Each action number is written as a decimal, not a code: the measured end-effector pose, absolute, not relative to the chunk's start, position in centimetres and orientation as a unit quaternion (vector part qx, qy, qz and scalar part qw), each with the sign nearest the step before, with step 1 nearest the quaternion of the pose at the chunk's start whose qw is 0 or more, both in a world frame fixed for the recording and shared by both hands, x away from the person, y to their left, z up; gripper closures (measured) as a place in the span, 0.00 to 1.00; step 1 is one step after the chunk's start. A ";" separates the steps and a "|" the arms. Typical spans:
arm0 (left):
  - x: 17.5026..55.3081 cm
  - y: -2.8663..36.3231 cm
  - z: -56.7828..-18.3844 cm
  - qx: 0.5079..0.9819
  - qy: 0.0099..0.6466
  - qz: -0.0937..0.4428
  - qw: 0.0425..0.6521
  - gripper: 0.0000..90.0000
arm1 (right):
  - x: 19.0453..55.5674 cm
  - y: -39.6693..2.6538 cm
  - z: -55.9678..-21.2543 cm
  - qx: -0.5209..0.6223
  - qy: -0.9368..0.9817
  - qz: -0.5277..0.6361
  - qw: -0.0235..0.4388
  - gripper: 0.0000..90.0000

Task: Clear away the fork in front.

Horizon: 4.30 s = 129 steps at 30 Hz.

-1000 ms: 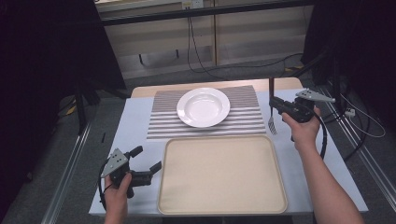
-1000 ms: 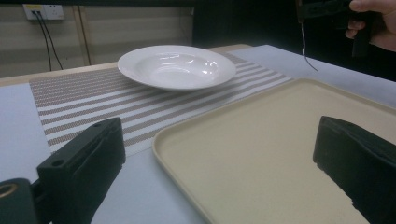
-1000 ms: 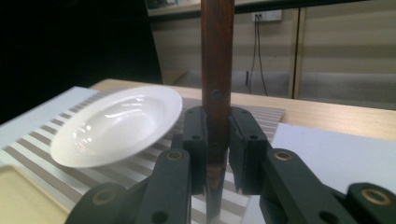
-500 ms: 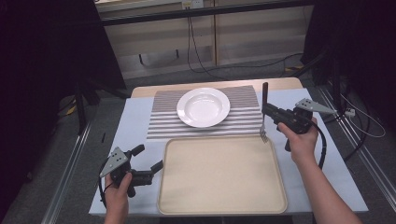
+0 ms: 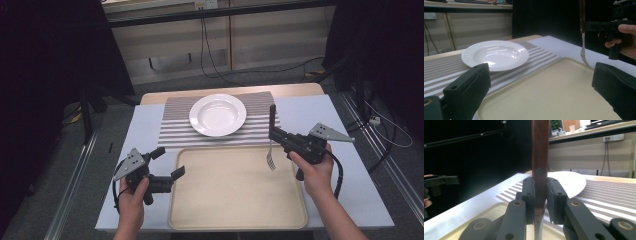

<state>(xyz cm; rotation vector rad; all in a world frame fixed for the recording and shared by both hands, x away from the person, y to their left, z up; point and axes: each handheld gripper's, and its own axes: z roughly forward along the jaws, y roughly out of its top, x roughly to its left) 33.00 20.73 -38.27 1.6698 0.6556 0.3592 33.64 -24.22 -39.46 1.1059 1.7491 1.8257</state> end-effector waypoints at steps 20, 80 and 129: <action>34.6 16.2 -35.7 0.732 0.279 0.135 0.607 0.02 | 32.4 -21.0 -40.0 0.365 0.630 0.666 0.162 0.87; 36.2 11.0 -34.5 0.727 0.294 0.035 0.619 0.88 | 31.3 -16.4 -40.6 0.307 0.682 0.642 0.169 0.68; 37.3 17.5 -41.8 0.769 0.327 0.008 0.550 0.80 | 29.2 -22.4 -42.6 0.366 0.700 0.575 0.213 0.23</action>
